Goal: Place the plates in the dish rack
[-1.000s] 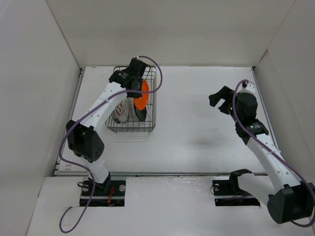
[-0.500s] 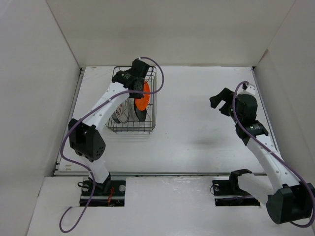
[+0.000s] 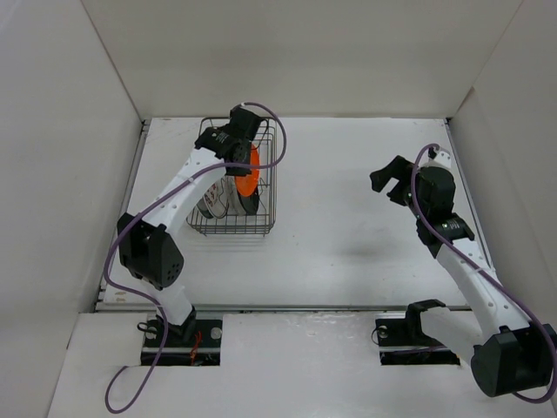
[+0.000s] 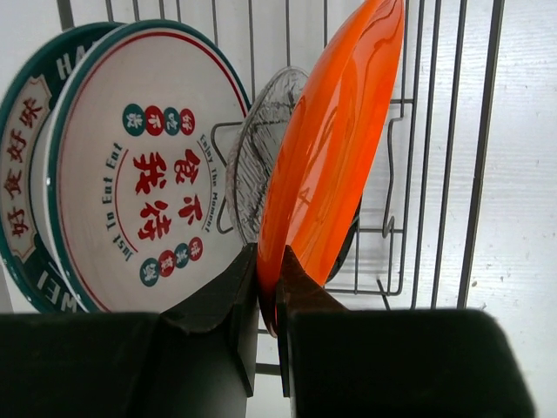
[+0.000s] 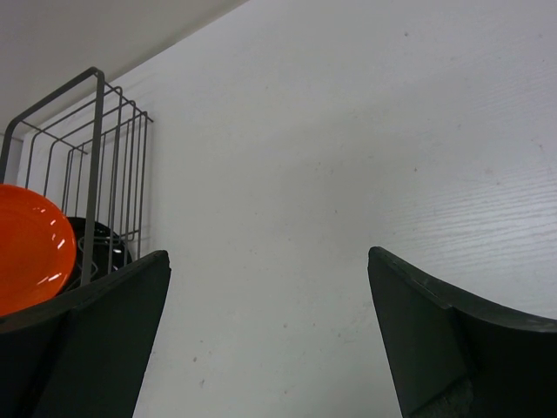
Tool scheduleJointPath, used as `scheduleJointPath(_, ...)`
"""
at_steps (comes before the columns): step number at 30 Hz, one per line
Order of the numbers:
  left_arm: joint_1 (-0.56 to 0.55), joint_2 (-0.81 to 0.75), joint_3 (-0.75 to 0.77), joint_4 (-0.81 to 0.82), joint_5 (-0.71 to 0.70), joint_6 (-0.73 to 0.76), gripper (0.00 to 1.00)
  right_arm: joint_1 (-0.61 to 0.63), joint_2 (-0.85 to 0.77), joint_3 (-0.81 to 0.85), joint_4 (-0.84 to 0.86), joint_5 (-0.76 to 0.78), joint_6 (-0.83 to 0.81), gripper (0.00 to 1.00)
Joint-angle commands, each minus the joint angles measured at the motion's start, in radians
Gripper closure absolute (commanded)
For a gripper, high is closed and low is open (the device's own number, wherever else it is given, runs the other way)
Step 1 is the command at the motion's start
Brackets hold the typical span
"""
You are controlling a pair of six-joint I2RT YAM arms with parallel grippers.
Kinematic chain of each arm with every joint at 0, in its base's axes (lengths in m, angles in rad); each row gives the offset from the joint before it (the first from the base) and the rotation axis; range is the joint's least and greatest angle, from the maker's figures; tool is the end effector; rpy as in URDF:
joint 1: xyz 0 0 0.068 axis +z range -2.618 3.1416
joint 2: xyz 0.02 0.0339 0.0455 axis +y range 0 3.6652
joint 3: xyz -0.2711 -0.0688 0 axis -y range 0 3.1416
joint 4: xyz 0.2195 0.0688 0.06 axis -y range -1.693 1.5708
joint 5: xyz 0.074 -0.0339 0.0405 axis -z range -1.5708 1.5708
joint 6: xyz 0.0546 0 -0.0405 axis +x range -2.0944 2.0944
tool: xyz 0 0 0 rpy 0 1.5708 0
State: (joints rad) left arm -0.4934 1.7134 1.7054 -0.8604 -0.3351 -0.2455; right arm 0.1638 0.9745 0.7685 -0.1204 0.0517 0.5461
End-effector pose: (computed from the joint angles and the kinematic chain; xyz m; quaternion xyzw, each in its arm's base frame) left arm 0.3252 -0.1545 0.3442 0.0575 0.9258 0.0235 0.3729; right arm 0.2142 0.0325 0.3104 0.1691 0.7947 0.1828 0.5536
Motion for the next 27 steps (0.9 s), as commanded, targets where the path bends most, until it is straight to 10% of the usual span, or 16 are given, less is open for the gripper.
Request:
scheduleJointPath(1, 0.001, -0.046, -0.016, 0.009, 0.027, -0.012, 1.00, -0.006, -0.005, 0.003, 0.047, -0.010, -0.008, 0.00)
scheduleJointPath(10, 0.001, -0.005, -0.016, 0.009, 0.087, -0.003, 0.93, -0.024, -0.014, -0.015, 0.047, -0.010, -0.008, 0.00)
scheduleJointPath(27, 0.001, -0.040, 0.063, -0.011, 0.278, 0.109, 0.26, -0.024, 0.013, 0.009, 0.047, -0.058, -0.041, 0.00)
